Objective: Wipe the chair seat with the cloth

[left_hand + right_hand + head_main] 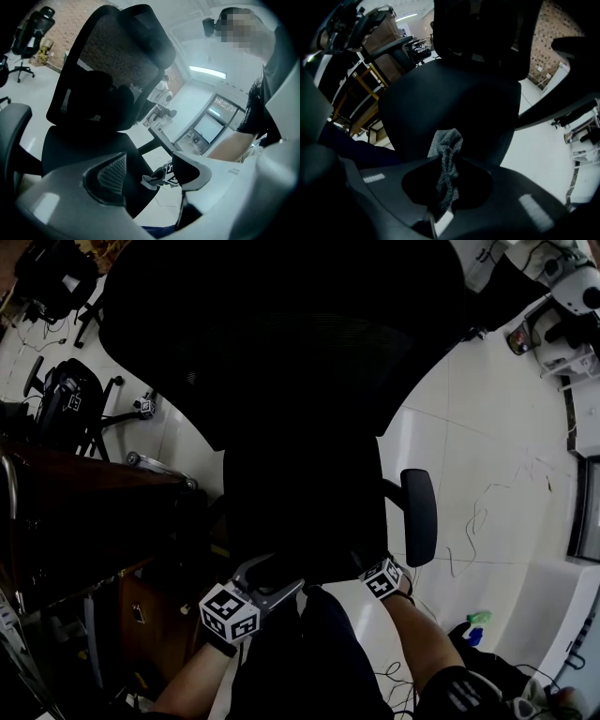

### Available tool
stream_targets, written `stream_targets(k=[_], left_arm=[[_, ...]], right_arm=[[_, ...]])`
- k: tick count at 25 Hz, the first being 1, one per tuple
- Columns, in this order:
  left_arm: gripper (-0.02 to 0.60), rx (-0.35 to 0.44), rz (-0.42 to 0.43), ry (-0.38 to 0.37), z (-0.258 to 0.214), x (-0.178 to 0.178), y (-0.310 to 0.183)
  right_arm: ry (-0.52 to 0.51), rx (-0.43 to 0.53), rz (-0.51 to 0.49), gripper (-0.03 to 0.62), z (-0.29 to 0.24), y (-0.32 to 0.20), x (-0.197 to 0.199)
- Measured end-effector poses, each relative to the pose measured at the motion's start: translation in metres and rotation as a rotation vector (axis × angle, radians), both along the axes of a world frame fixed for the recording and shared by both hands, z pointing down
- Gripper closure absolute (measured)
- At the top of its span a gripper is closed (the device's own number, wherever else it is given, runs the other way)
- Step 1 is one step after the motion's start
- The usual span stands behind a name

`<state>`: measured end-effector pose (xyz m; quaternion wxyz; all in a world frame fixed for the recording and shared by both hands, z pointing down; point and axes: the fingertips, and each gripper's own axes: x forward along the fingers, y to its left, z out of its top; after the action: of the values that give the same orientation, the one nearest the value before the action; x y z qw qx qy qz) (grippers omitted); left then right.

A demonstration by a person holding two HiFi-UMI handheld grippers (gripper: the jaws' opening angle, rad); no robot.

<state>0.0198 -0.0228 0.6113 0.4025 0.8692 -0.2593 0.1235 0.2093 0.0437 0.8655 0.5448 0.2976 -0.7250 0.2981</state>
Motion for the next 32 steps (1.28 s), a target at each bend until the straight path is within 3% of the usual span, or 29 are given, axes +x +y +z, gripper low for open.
stream_targets(k=[3,6,13,19,26,32], left_arm=[[0.253,0.004,-0.021,-0.012,-0.005,-0.004,-0.001],[0.253,0.007,-0.051,-0.023,-0.016,-0.015,-0.002],[0.253,0.070,-0.116,-0.034,-0.075,-0.038,-0.004],[0.253,0.151,-0.155,-0.034,-0.136,-0.058,0.005],[0.253,0.241,-0.144,-0.004,-0.187,-0.069,0.056],[0.253,0.331,-0.079,0.035,-0.215,-0.068,0.138]], right_arm=[[-0.050,-0.002,0.112,0.548,-0.013,-0.004,0.005],[-0.162,0.042,0.189,0.548,-0.049,-0.016,-0.008],[-0.423,0.204,0.214,0.548,-0.177,-0.058,-0.051],[-0.553,0.289,0.285,0.548,-0.269,-0.076,-0.076],[-0.628,0.434,0.251,0.548,-0.360,-0.041,-0.090],[-0.680,0.548,0.342,0.548,-0.410,0.036,-0.079]])
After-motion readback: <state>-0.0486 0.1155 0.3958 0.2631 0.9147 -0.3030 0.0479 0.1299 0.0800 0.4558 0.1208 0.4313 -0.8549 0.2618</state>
